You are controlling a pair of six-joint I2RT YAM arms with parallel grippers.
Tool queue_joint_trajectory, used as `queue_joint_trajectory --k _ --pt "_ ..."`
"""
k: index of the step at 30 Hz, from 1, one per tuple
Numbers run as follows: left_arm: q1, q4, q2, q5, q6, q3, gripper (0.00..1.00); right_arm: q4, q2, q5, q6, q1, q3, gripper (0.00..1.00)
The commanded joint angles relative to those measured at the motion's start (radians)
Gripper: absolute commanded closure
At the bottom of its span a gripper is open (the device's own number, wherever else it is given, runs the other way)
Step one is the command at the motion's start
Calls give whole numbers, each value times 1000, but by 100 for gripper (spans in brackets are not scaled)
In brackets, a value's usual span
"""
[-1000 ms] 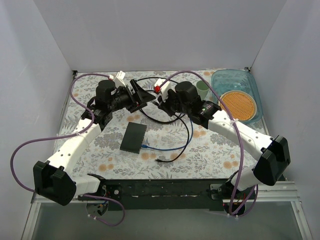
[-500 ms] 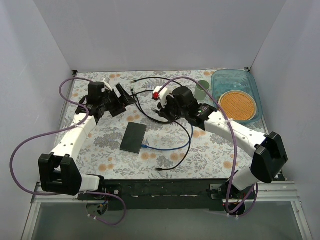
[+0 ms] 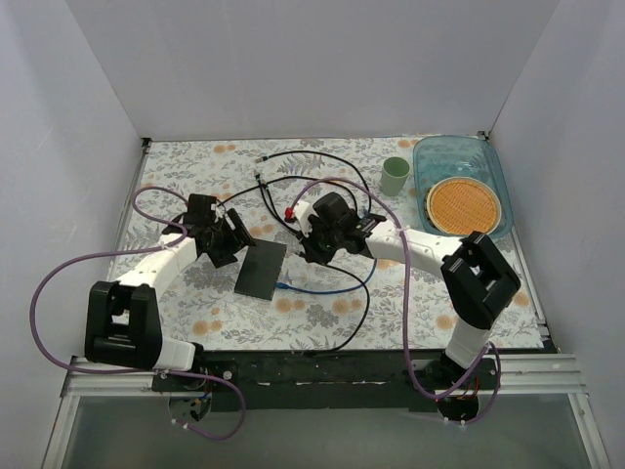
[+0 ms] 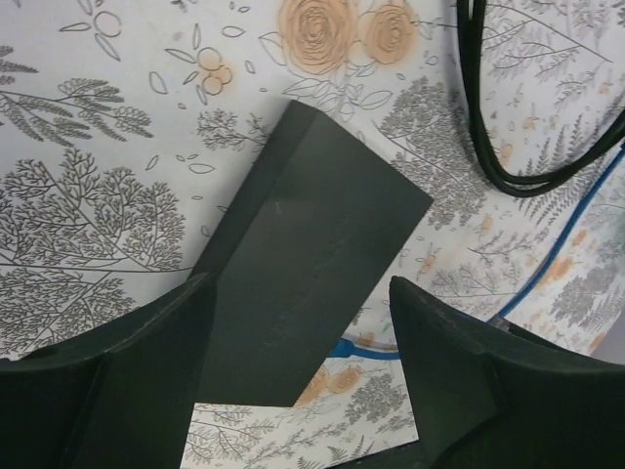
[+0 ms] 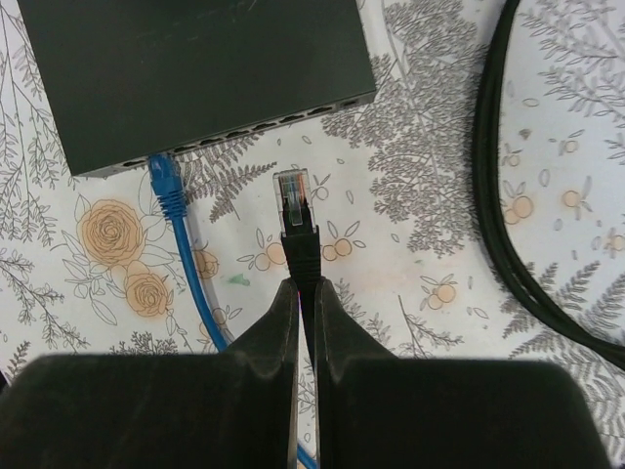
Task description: Insert the plug into the switch port
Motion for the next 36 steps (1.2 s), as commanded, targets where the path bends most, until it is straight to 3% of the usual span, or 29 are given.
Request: queue_joint_trajectory --k 1,14,36 --pt "6 14 -3 -81 19 -39 31 17 29 -29 19 31 19 99" --pt "7 106 73 -9 43 -135 35 -27 109 -65 -12 79 49 99" --pt "6 115 73 18 64 -137 36 -79 201 -51 -21 115 110 99"
